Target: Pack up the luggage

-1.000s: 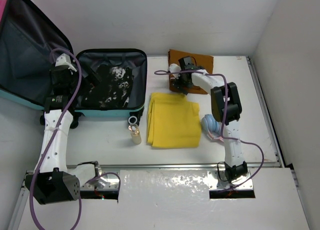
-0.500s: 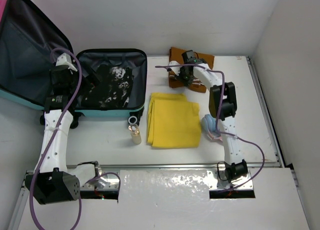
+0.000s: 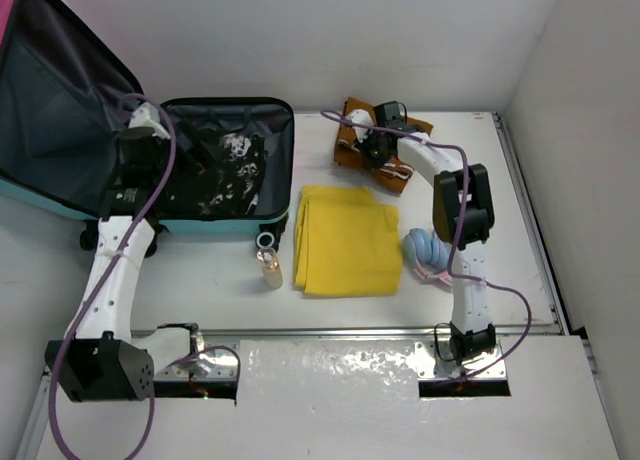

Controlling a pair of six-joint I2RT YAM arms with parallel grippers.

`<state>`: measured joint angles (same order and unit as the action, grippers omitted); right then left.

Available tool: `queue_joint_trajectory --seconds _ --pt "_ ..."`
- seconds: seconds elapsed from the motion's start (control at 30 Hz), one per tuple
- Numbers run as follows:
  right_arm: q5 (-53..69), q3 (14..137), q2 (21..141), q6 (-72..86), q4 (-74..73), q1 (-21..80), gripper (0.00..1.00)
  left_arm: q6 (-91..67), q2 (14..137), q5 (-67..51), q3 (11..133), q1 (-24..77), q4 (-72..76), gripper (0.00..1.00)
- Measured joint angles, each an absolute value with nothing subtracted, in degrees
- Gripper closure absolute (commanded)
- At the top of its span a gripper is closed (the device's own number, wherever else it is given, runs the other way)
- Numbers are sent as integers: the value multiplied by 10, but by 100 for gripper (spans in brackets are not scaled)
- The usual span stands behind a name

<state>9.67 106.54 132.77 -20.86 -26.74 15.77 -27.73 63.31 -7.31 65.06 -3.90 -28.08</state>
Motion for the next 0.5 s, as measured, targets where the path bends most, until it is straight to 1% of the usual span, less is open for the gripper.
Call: queue_joint_trajectory --seconds 0.17,0.33,0.4,0.5 --pt "103 1018 1250 -99 -257 159 100 -342 676 -76 659 60 -228 0" --pt "113 996 1206 -1 -244 159 100 -425 747 -73 661 134 -137 0" --pt "120 982 1199 25 -232 159 100 -448 798 -63 681 167 -113 0" --pt "128 951 1194 55 -209 159 100 -476 901 -53 744 209 -79 0"
